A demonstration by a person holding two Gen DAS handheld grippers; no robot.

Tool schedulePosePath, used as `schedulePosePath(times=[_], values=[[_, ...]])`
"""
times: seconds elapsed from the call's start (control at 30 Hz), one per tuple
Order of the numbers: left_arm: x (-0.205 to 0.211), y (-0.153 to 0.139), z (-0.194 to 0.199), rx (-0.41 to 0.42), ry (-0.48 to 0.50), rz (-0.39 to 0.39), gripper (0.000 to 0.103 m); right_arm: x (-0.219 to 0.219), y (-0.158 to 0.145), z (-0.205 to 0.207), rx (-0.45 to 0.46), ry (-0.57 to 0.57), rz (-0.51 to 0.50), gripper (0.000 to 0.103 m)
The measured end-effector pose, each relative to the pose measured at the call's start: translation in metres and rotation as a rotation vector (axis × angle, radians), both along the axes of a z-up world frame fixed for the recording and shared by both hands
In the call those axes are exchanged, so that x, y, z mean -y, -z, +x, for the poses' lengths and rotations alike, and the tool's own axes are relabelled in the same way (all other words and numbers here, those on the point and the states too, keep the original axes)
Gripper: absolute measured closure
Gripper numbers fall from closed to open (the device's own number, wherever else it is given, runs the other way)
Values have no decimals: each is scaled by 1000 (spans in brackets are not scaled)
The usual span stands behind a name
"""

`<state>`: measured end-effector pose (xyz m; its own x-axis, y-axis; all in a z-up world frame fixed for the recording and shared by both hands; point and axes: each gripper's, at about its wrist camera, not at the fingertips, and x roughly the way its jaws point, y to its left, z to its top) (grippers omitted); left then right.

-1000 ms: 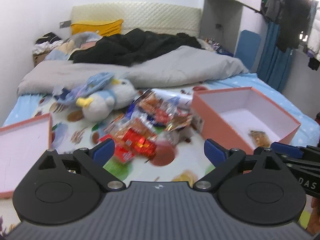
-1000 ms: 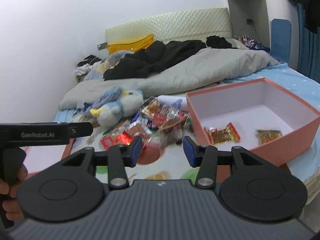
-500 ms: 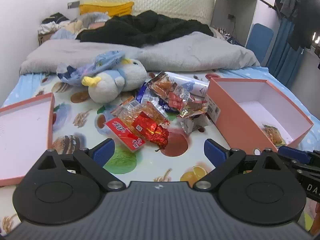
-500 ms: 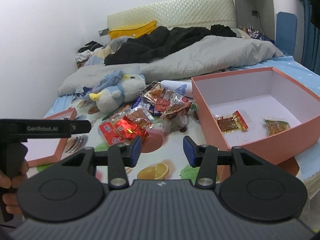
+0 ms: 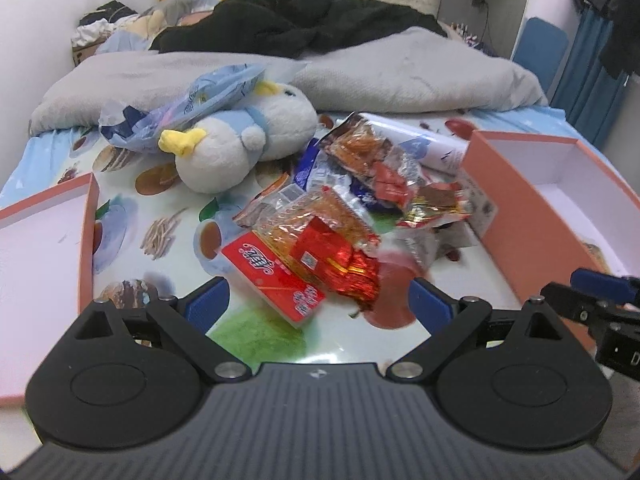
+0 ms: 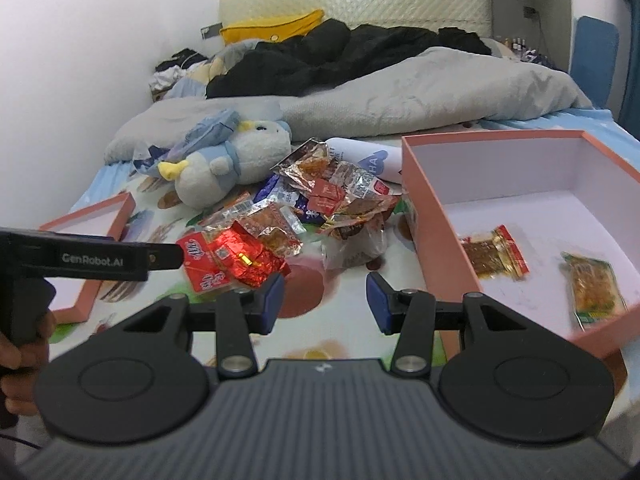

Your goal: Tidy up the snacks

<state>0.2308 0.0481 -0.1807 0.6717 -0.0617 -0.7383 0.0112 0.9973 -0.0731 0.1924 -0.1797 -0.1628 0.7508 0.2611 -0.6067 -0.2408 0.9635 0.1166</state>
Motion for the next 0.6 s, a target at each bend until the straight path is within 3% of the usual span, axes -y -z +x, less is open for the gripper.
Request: schedulePosePath(times=[0.43,0.6], values=[[1,58,78,-70,128,73,5,-16,43,93,-75,-19,-60,55],[-2,75,99,-98,169,29,5,-17,53,122,-100,-12,-48,55]])
